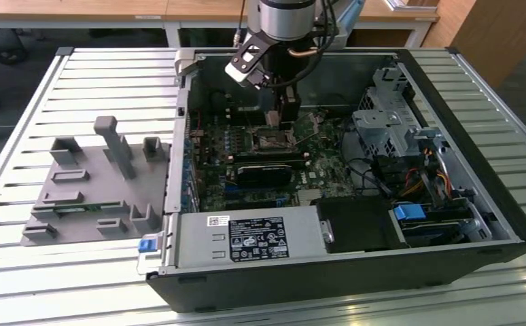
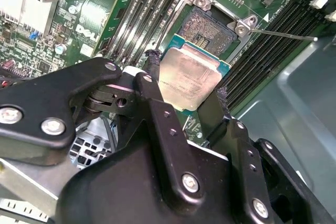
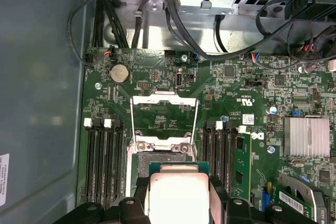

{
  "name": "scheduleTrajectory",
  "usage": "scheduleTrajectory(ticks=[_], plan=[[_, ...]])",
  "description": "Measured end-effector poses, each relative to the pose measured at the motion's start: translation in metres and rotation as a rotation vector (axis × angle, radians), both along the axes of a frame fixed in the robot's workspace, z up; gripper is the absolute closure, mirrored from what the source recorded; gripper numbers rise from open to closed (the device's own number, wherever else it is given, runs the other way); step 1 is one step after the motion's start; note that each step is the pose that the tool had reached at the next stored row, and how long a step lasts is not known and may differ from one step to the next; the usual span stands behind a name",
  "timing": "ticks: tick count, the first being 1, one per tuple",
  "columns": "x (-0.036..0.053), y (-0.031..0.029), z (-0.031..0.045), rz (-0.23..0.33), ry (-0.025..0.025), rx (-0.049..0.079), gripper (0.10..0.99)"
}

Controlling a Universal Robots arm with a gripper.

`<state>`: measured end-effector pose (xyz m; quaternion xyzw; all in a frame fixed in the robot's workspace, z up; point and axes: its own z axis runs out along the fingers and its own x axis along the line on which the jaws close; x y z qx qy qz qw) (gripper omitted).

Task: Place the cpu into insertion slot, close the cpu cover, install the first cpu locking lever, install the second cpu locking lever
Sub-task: 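Place the cpu into insertion slot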

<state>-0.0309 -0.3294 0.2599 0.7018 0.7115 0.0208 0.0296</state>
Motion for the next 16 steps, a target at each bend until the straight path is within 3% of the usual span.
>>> scheduleTrajectory(ticks=[16], plan=[[0.0,0.0006,-0.0144,-0.001,0.0,-0.001,0.549]])
